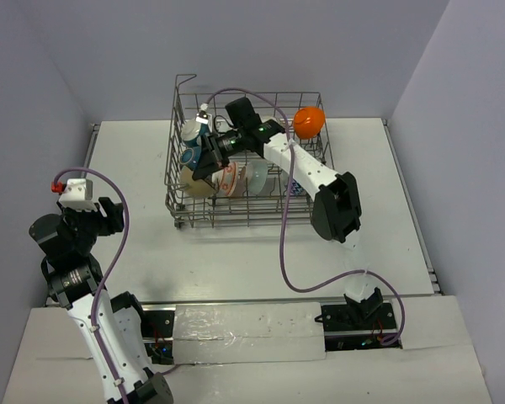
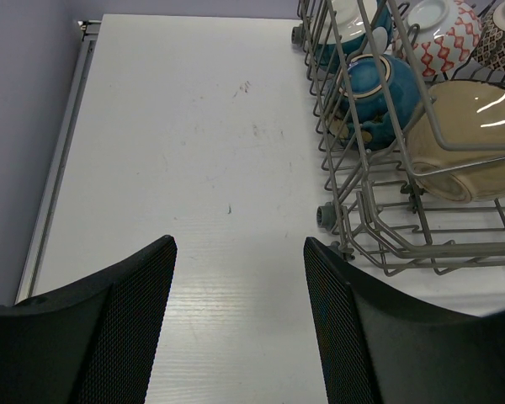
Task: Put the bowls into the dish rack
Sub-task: Turn the bowl upside down over the dish rack.
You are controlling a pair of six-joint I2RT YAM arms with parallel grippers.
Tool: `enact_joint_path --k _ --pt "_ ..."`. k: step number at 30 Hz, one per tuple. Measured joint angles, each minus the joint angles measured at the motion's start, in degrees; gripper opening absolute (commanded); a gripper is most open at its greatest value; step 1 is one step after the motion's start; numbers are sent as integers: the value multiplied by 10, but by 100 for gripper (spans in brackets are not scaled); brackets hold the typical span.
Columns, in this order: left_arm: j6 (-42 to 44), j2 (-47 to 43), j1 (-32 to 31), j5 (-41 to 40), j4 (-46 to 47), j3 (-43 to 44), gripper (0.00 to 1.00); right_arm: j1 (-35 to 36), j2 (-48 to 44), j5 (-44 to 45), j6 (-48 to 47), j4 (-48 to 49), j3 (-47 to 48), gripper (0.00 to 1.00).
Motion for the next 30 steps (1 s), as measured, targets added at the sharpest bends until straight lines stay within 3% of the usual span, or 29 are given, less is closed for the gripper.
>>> enact_joint_path --k 4,8,12,23,30 --pt "0 0 0 0 0 0 68 10 0 -14 36 47 -15 0" --pt "0 0 1 0 0 0 68 16 -2 -23 141 198 -107 0" --pt "0 0 2 0 0 0 68 17 1 -18 216 263 -146 0" --pt "0 0 3 0 0 0 68 10 -8 -13 301 421 -244 0" --pt "0 0 3 0 0 0 68 10 -45 6 318 472 -306 0"
